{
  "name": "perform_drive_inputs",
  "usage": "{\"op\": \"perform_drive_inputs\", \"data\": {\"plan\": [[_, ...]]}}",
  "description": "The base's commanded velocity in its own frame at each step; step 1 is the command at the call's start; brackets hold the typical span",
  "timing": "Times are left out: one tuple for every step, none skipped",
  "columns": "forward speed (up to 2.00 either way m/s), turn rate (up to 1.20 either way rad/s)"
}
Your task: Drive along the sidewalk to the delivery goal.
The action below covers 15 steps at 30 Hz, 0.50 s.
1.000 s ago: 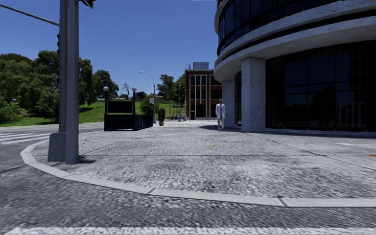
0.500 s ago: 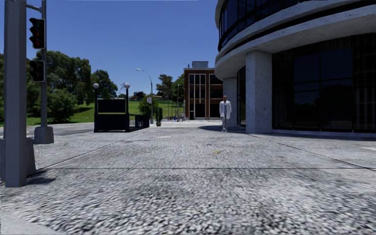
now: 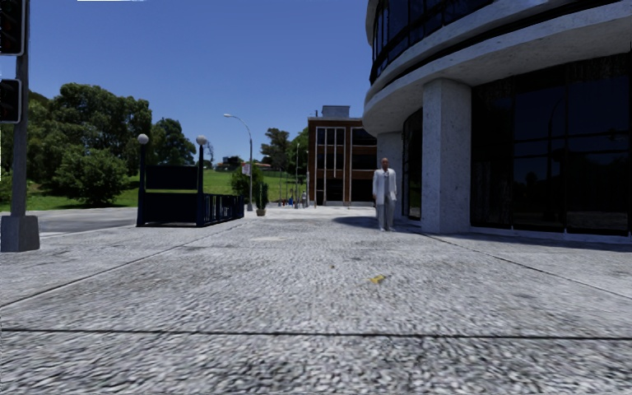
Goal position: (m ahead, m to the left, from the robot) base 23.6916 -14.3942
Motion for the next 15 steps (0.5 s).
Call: {"op": "perform_drive_inputs", "data": {"plan": [[2.00, 0.00], [2.00, 0.00], [2.00, 0.00], [2.00, 0.00], [2.00, 0.00], [2.00, 0.00], [2.00, 0.00], [2.00, 0.00], [2.00, 0.00], [2.00, 0.00], [2.00, 0.00], [2.00, 0.00], [2.00, 0.00], [2.00, 0.00], [2.00, 0.00]]}}
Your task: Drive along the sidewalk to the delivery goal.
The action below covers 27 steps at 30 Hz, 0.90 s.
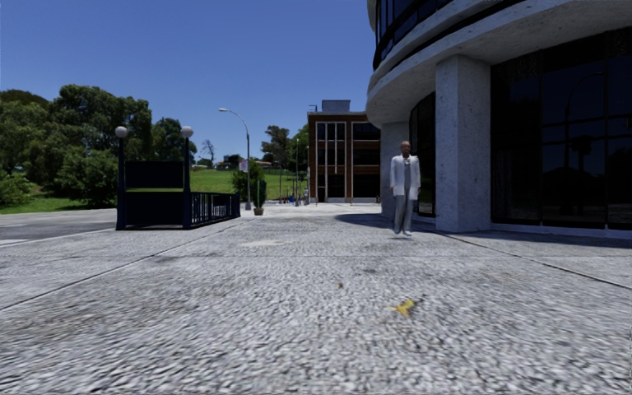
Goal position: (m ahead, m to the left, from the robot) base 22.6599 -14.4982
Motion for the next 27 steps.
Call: {"op": "perform_drive_inputs", "data": {"plan": [[2.00, 0.00], [2.00, 0.00], [2.00, 0.00], [2.00, 0.00], [2.00, 0.00], [2.00, 0.00], [2.00, 0.00], [2.00, 0.00], [2.00, 0.00], [2.00, 0.00], [2.00, 0.00], [2.00, 0.00], [2.00, 0.00], [2.00, 0.00], [2.00, 0.00], [2.00, 0.00], [2.00, 0.00], [2.00, 0.00], [2.00, 0.00], [2.00, 0.00], [2.00, 0.00], [2.00, 0.00], [2.00, 0.00], [2.00, 0.00], [2.00, 0.00], [2.00, 0.00], [2.00, 0.00]]}}
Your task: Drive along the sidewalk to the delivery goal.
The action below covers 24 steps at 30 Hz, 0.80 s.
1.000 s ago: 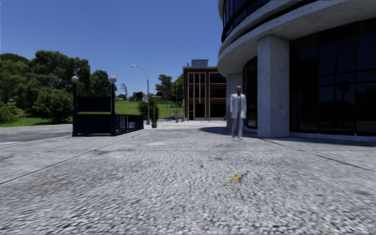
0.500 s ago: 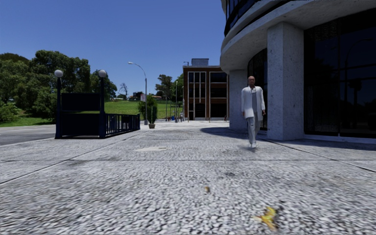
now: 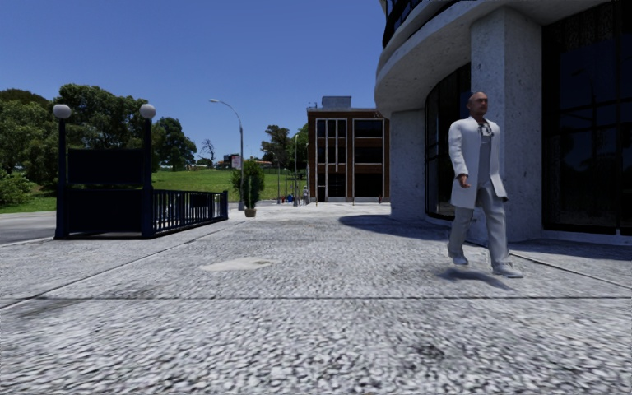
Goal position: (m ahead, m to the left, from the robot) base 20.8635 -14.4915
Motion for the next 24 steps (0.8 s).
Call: {"op": "perform_drive_inputs", "data": {"plan": [[2.00, 0.00], [2.00, 0.00], [2.00, 0.00], [2.00, 0.00], [2.00, 0.00], [2.00, 0.00], [2.00, 0.00], [2.00, 0.00], [2.00, 0.00], [2.00, 0.00], [2.00, 0.00], [2.00, 0.00], [2.00, 0.00], [2.00, 0.00], [2.00, 0.00], [2.00, 0.00], [2.00, 0.00], [2.00, 0.00], [2.00, 0.00], [2.00, 0.00], [2.00, 0.00], [2.00, 0.00], [2.00, 0.00], [2.00, 0.00]]}}
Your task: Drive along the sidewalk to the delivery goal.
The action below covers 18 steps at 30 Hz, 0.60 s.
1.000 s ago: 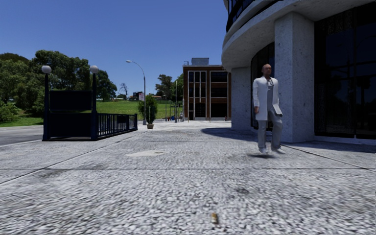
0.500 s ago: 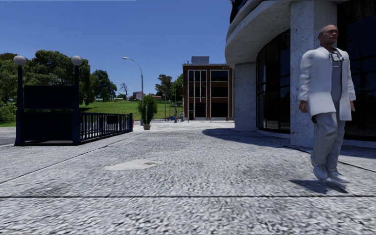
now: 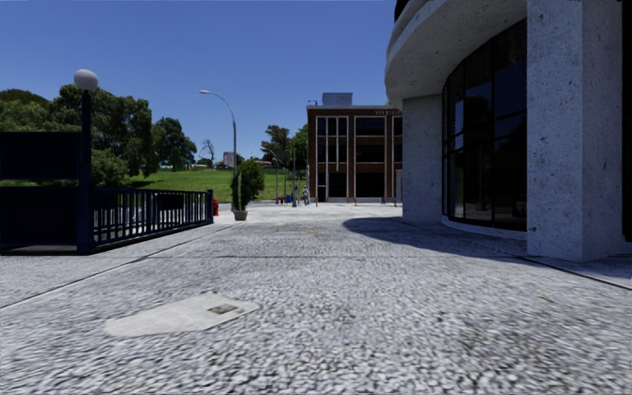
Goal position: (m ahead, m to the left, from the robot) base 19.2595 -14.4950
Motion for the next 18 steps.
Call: {"op": "perform_drive_inputs", "data": {"plan": [[2.00, 0.00], [2.00, 0.00], [2.00, 0.00], [2.00, 0.00], [2.00, 0.00], [2.00, 0.00], [2.00, 0.00], [2.00, 0.00], [2.00, 0.00], [2.00, 0.00], [2.00, 0.00], [2.00, 0.00], [2.00, 0.00], [2.00, 0.00], [2.00, 0.00], [2.00, 0.00], [2.00, 0.00], [2.00, 0.00]]}}
